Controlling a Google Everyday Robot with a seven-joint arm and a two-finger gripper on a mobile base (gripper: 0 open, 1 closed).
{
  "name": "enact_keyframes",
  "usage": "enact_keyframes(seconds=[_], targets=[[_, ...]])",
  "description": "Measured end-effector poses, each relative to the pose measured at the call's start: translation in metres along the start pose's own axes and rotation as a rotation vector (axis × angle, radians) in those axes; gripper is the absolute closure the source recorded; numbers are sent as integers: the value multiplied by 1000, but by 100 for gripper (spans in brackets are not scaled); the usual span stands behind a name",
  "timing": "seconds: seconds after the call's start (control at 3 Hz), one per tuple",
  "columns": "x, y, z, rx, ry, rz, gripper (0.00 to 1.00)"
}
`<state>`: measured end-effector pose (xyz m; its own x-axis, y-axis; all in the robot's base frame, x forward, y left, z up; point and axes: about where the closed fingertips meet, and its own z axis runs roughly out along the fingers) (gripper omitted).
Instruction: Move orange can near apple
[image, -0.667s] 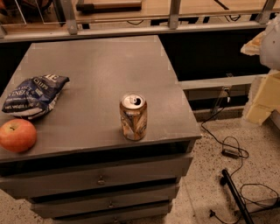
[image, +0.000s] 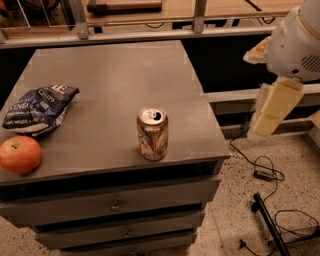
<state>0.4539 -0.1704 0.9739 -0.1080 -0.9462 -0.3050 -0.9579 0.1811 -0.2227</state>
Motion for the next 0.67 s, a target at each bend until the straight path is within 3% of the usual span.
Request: enact_keyframes(seconds=[0.33, 0.67], targets=[[-103, 16, 45, -162, -218, -210, 0], [-176, 47, 71, -291, -354, -358, 0]])
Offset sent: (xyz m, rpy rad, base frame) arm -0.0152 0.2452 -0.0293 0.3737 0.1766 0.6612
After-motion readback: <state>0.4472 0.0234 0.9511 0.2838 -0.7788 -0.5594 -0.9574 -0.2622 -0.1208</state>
